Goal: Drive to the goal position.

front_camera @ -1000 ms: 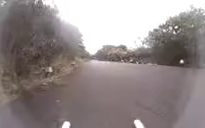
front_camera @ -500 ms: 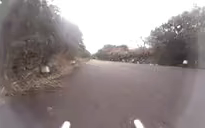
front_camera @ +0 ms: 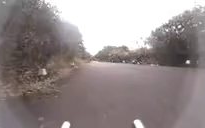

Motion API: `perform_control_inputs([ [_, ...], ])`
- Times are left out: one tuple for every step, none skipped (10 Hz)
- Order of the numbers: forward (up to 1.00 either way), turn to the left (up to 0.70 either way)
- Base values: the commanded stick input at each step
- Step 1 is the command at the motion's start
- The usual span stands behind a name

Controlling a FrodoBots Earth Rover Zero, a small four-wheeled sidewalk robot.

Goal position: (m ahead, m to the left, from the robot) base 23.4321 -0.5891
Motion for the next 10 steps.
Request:
perform_control_inputs([
  [0.50,0.00],
  [0.50,0.00],
  [0.50,0.00],
  [0.50,0.00],
  [0.50,0.00],
  [0.50,0.00],
  [0.50,0.00],
  [0.50,0.00],
  [0.50,0.00],
  [0.50,0.00],
])
